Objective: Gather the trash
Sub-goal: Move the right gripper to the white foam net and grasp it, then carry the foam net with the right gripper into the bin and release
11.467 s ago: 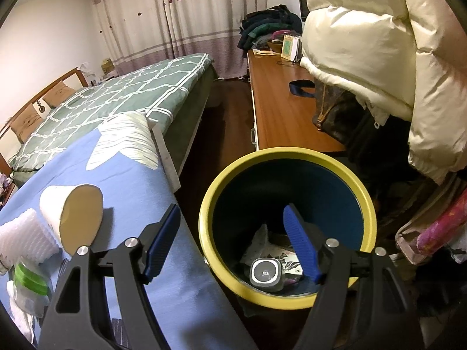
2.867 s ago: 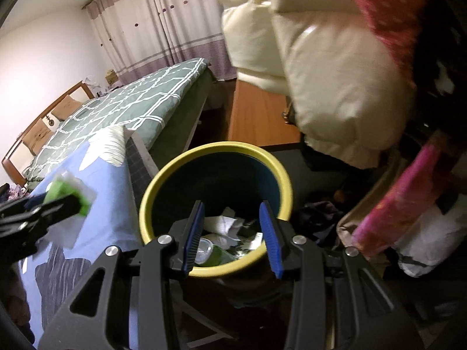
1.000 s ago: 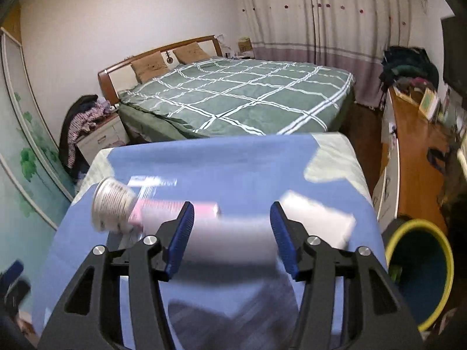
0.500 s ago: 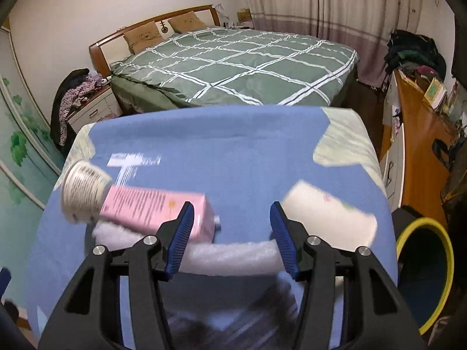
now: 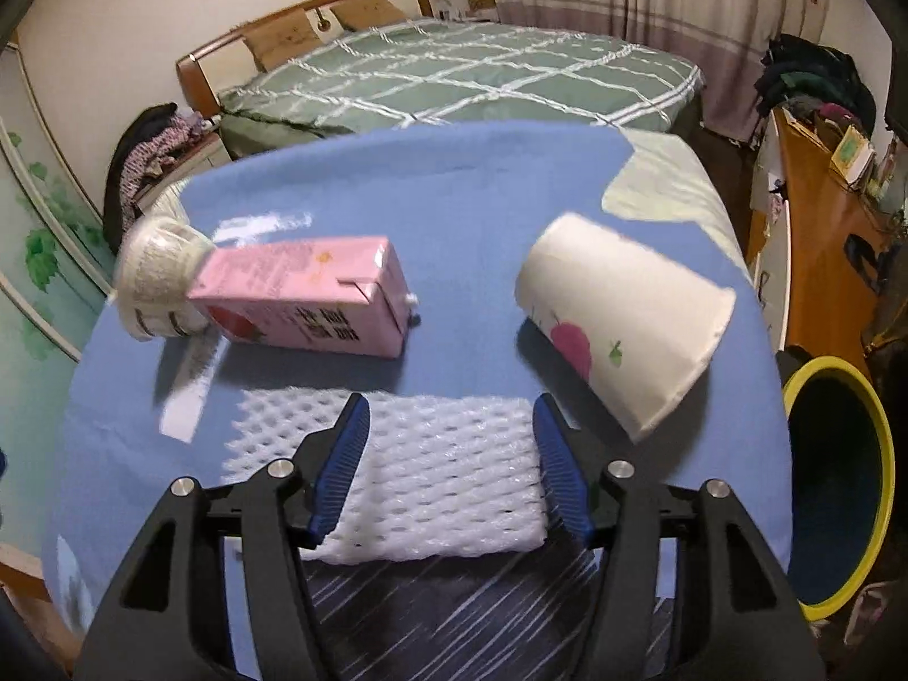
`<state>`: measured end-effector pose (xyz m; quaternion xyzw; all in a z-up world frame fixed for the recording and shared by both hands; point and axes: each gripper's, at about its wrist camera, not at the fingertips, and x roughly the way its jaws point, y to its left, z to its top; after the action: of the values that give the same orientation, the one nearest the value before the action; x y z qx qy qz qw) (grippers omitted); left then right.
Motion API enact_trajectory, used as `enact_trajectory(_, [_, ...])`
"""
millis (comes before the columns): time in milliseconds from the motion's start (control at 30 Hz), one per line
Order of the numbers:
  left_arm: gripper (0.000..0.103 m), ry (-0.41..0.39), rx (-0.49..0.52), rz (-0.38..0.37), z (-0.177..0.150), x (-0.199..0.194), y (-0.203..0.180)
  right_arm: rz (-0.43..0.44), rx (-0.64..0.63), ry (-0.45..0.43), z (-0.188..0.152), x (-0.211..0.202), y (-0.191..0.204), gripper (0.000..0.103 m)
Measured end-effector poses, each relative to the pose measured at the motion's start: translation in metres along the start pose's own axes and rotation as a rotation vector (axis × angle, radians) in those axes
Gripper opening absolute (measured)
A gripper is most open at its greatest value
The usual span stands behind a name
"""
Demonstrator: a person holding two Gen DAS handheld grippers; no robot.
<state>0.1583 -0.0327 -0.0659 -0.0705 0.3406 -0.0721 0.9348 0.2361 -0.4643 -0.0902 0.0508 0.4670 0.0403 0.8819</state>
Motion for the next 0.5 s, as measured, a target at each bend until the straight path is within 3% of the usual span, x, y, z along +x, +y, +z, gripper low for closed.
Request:
enact_trajectory(200, [0.098,0.014,-0.017,-0.006,-0.002,0.004,0.005,-0.023,0.016,0.039,-0.009,0.010,-0.006,0.067])
enact_trajectory(333, [0.098,0.022,-0.022,-0.015,-0.003,0.008,0.006,-0.027,-0.006,0.043,-0.020,0.009,-0.001,0.067])
enact_trajectory(500, [0.098,0.028,-0.019,-0.021,-0.004,0.010,0.003,-0.005,-0.025,0.029,-0.029,0.004,0.006,0.039])
